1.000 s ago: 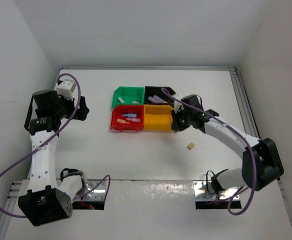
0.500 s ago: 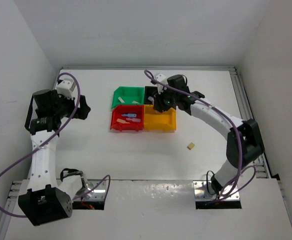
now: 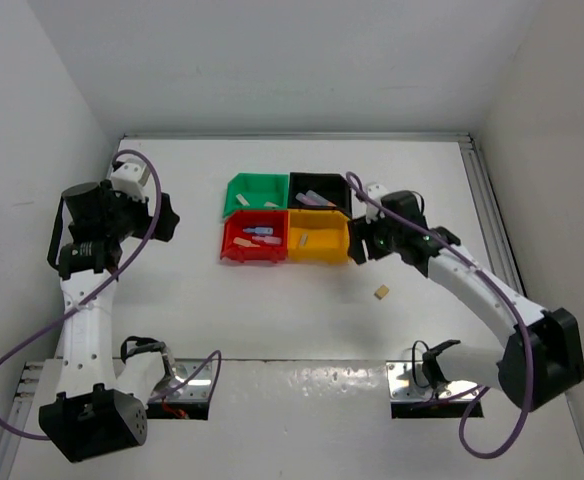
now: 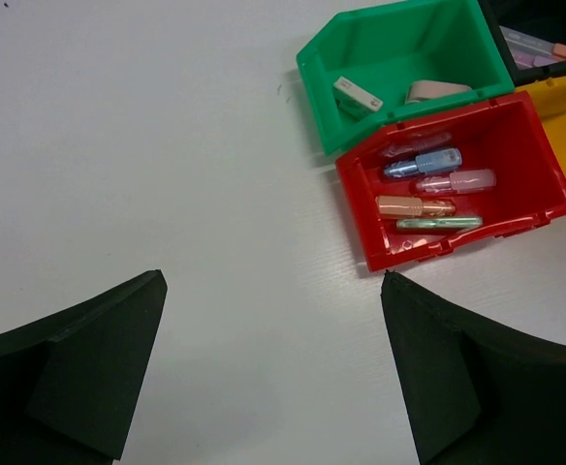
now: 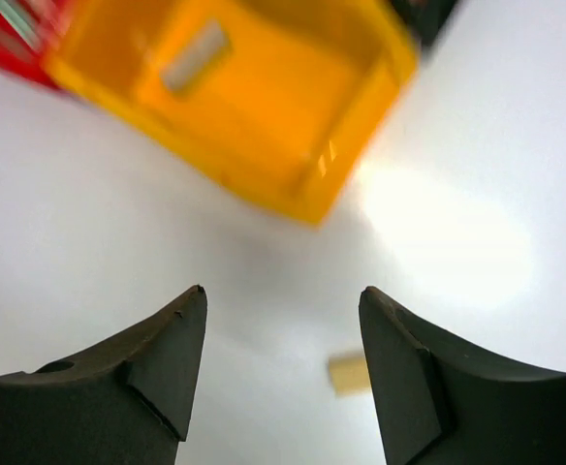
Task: Sort the stationery into containers
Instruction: Pick up the stationery from the center of the board.
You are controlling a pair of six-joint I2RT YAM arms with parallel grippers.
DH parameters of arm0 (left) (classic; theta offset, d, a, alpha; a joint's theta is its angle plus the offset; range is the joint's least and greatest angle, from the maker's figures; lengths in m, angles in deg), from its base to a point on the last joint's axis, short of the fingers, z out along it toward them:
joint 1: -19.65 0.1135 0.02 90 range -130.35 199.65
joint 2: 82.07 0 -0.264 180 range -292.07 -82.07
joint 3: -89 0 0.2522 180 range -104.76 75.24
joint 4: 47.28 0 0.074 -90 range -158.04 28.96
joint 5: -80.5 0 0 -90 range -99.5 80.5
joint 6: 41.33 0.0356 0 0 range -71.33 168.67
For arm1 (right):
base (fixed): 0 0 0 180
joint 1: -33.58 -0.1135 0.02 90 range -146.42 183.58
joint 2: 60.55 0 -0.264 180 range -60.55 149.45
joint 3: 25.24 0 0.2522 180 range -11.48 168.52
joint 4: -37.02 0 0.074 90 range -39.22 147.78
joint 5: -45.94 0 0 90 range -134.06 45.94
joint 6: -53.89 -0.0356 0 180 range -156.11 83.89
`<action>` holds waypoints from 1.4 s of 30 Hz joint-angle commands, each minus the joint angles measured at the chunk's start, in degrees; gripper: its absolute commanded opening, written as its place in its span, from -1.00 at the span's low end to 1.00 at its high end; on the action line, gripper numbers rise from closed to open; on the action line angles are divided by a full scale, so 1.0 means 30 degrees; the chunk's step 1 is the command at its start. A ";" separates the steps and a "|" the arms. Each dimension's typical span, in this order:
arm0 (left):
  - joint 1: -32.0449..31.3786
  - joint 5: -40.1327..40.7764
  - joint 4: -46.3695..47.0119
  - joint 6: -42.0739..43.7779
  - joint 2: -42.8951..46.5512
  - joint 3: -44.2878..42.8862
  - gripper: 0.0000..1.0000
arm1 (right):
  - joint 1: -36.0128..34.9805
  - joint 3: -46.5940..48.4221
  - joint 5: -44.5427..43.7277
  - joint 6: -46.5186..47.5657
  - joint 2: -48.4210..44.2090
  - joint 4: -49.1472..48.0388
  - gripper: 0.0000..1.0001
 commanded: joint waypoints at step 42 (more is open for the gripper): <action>0.0177 -0.0382 0.0338 0.0012 0.0180 0.0989 1.00 | 0.2494 -0.5898 0.0660 0.6528 0.2453 -0.0977 -0.30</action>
